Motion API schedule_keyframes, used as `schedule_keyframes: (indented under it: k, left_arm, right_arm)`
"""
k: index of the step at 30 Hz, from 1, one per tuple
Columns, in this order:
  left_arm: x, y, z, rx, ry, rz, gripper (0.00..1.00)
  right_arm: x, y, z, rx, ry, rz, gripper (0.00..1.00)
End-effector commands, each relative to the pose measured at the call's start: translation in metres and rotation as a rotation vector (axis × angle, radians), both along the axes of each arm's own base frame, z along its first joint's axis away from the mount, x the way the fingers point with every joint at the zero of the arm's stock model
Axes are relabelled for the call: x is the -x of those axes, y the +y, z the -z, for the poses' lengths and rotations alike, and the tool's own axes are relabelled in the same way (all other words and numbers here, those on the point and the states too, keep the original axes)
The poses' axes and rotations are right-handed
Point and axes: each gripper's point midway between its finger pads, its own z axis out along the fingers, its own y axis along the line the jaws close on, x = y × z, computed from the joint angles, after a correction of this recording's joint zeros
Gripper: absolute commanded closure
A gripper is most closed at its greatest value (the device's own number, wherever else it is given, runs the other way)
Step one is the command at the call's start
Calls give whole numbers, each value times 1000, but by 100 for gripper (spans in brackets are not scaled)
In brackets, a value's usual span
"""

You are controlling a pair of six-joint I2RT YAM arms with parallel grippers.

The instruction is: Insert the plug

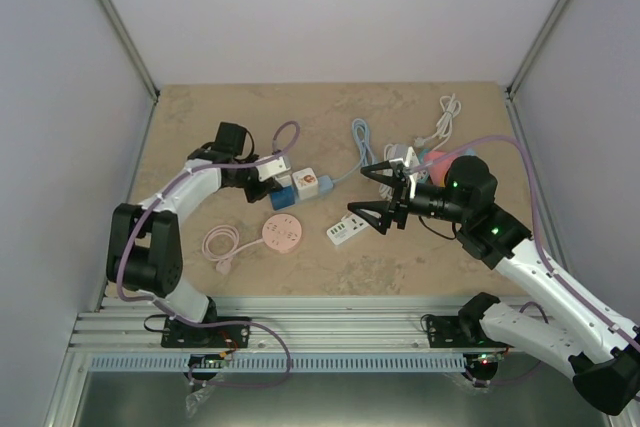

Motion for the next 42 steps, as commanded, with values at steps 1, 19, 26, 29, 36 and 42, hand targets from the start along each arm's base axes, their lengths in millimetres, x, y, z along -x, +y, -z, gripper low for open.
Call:
schedule_keyframes:
  k: [1,19,26,29,36,42]
  left_arm:
    - [39,29,68,-207,176,-47,100]
    - [-1,3,-59,-42,-145,-11,1]
    - [-23,11,-130,96,-372,-252,0]
    - [-41,31,-181,280,-458,-560,1]
    - [-34,85,-258,648,-303,-1167,0]
    - [4,52,-217,724,-31,-1061,1]
  right_arm:
    - [-2,-1,2,-1,-15,8,5]
    - [0,-3,-3,-10,-21,10,5]
    - [-4,-6,-5,-16,-15,49,5]
    - [-16,-12,-6,-24,9,132,4]
    - [-56,-38,3,24,117,423,5]
    - [-94,-85,27,160,126,763,5]
